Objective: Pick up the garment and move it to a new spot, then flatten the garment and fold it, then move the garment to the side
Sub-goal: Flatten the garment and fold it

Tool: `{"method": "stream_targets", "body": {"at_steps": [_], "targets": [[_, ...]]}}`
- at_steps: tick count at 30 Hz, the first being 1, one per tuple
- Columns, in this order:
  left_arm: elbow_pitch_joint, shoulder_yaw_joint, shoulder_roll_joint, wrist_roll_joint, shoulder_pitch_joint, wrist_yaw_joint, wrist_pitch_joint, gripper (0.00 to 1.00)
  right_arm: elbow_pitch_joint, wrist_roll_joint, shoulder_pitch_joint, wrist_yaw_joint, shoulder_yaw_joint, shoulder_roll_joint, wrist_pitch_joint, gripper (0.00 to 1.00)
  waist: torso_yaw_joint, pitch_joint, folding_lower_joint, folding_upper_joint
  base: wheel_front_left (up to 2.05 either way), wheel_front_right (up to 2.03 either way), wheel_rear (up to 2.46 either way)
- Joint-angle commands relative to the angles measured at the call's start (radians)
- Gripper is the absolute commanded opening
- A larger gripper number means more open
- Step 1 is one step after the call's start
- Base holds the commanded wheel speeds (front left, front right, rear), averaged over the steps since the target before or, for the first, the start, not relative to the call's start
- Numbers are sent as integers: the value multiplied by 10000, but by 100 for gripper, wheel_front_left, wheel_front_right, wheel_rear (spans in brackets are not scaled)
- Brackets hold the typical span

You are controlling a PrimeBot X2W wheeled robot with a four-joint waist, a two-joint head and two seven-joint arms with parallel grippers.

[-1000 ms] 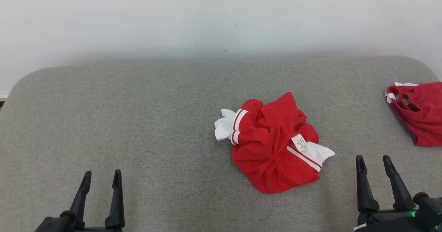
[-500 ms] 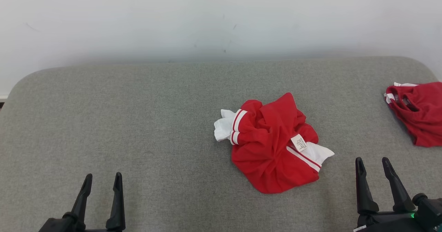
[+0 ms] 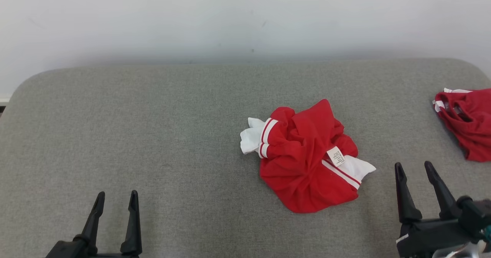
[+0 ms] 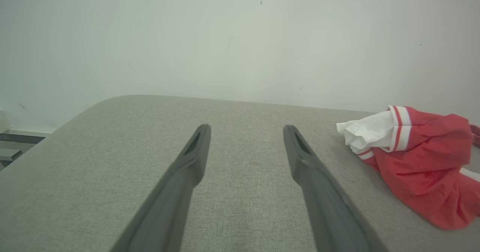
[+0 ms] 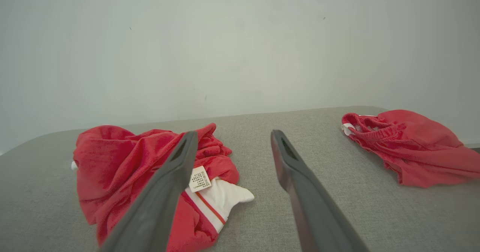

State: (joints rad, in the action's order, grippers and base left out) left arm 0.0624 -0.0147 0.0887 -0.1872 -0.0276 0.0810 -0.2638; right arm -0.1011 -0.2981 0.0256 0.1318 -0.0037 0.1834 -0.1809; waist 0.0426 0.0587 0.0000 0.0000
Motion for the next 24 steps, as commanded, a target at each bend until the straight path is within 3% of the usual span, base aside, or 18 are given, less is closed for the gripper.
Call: {"method": "stream_targets", "body": {"at_steps": [1, 11, 24], "targets": [[-10, -14, -30, 14, 124, 70, -5, 100, -84, 30, 157, -25, 32, 117, 22, 100, 58, 108, 0, 0, 0, 0, 0], [83, 308, -251, 168, 691, 126, -5, 100, -2755, -191, 2205, -25, 704, 1191, 338, 100, 826, 930, 0, 0, 0, 0, 0], [86, 383, -357, 118, 1048, 14, -5, 100, -6172, -713, 3425, -25, 1707, 1394, -31, 100, 1637, 1531, 0, 0, 0, 0, 0]]}}
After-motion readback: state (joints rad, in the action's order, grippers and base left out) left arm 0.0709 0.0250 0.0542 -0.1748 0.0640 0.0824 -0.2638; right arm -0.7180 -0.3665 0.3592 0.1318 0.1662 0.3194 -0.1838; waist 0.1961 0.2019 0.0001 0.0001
